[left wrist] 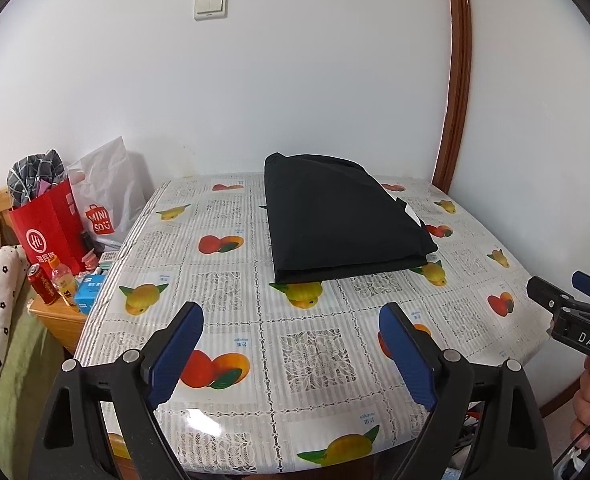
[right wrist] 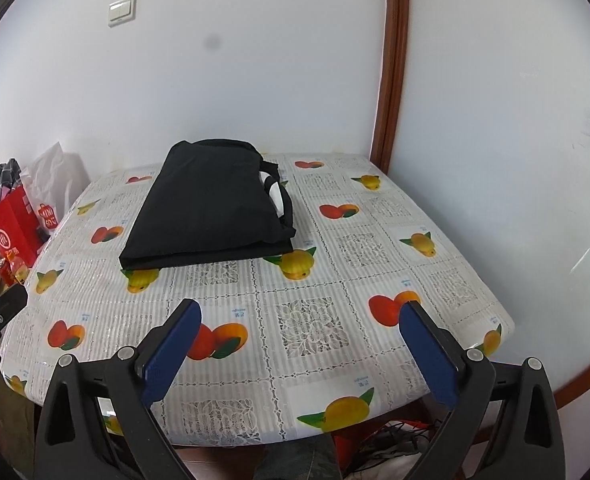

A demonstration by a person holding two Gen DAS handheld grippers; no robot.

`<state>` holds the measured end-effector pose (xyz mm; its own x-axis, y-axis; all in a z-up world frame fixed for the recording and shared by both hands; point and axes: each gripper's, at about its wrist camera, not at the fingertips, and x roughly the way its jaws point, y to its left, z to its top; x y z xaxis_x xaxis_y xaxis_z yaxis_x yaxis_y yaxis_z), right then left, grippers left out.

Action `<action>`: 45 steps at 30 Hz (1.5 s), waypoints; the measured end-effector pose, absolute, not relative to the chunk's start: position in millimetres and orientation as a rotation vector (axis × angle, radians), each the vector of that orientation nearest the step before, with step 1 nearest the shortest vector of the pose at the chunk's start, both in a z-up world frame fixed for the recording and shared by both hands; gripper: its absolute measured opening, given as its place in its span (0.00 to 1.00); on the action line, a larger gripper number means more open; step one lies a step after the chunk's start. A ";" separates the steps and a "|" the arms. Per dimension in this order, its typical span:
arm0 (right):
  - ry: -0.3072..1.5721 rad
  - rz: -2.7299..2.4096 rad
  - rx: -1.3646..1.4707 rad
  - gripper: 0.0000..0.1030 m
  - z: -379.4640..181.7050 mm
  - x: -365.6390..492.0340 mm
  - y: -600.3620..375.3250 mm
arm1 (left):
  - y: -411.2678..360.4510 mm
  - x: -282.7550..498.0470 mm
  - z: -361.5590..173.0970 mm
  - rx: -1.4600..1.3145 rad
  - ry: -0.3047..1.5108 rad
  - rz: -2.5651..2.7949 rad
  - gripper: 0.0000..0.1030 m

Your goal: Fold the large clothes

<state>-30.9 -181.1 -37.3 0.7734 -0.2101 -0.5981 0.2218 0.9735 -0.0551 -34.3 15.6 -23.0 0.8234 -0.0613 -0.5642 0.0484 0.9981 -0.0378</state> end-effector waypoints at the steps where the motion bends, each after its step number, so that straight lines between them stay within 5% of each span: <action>1: 0.642 -0.235 0.018 0.95 -36.2 -31.9 -180.4 | 15.3 -34.8 -22.8 -0.020 0.600 -0.057 0.87; 45: 0.630 -0.245 0.020 0.96 -29.8 -38.9 -183.9 | 9.3 -38.5 -13.5 -0.012 0.584 -0.043 0.87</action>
